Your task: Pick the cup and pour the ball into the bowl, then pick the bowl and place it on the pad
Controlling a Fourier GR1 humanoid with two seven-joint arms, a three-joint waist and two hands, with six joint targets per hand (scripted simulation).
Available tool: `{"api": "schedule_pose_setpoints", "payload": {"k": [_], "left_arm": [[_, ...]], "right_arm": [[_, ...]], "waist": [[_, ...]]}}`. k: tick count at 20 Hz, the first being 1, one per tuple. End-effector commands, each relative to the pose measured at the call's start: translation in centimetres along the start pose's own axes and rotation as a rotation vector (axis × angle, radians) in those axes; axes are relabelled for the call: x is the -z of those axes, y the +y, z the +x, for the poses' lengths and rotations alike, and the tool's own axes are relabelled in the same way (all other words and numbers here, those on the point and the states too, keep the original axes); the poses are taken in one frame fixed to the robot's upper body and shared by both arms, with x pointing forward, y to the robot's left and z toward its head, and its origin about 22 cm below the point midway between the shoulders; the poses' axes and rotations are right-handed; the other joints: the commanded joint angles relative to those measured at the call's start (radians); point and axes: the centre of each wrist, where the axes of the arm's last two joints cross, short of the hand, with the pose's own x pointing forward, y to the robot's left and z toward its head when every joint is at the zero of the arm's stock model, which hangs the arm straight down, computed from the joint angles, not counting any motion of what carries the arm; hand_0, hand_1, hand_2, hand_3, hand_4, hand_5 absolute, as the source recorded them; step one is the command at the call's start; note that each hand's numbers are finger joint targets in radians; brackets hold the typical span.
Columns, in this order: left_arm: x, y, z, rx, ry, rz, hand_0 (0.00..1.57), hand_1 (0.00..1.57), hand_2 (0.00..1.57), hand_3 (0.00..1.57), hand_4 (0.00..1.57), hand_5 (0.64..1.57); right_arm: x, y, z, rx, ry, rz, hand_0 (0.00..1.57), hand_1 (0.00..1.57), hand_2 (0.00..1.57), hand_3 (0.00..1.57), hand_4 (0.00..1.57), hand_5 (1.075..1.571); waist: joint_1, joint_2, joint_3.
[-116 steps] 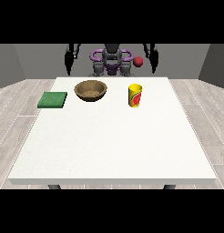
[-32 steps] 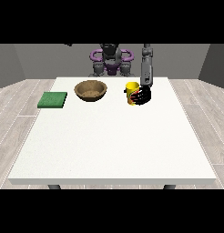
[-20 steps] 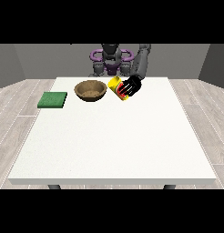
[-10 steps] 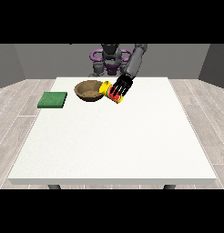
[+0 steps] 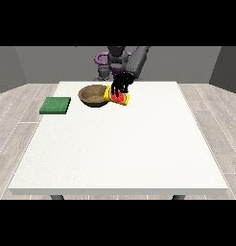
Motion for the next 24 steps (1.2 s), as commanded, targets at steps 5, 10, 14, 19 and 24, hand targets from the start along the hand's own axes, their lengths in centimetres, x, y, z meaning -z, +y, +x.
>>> {"api": "schedule_pose_setpoints", "payload": {"k": [5,10,14,19,24], "left_arm": [[-1.3,-1.6,3.5,0.388,-0.277,-0.124,1.47,1.47,1.57,1.57,0.98,1.49],[0.6,-0.2,7.7,0.604,-0.364,-0.094,1.5,1.5,1.57,1.57,1.06,1.498],[-1.9,-1.1,9.5,0.61,-0.407,-0.147,1.5,1.5,1.57,1.57,1.05,1.513],[-1.3,-0.6,8.7,0.377,-0.271,-0.13,1.5,1.5,1.57,1.57,1.01,1.52],[0.2,0.9,2.6,0.02,0.059,-0.056,1.11,1.11,1.47,1.48,0.95,1.548]], "right_arm": [[-1.0,-1.0,-3.5,0.001,0.116,-0.059,0.0,0.0,0.0,0.0,0.38,1.565],[-1.6,-1.0,-6.0,0.033,0.134,-0.033,0.0,0.0,0.0,0.0,0.38,1.566],[-0.7,-1.2,-6.1,0.019,0.159,-0.061,0.0,0.0,0.0,0.0,0.39,1.566],[-1.6,-2.4,-5.3,0.001,0.149,-0.082,0.0,0.0,0.0,0.0,0.36,1.564],[-3.8,-4.3,-5.2,-0.003,0.156,-0.112,0.0,0.0,0.0,0.0,0.38,1.566]], "waist": [[0.056,-0.137,0.0005],[0.039,-0.132,-0.0003],[0.056,-0.172,-0.0019],[0.084,-0.134,-0.0032],[0.094,-0.166,-0.0055]]}}
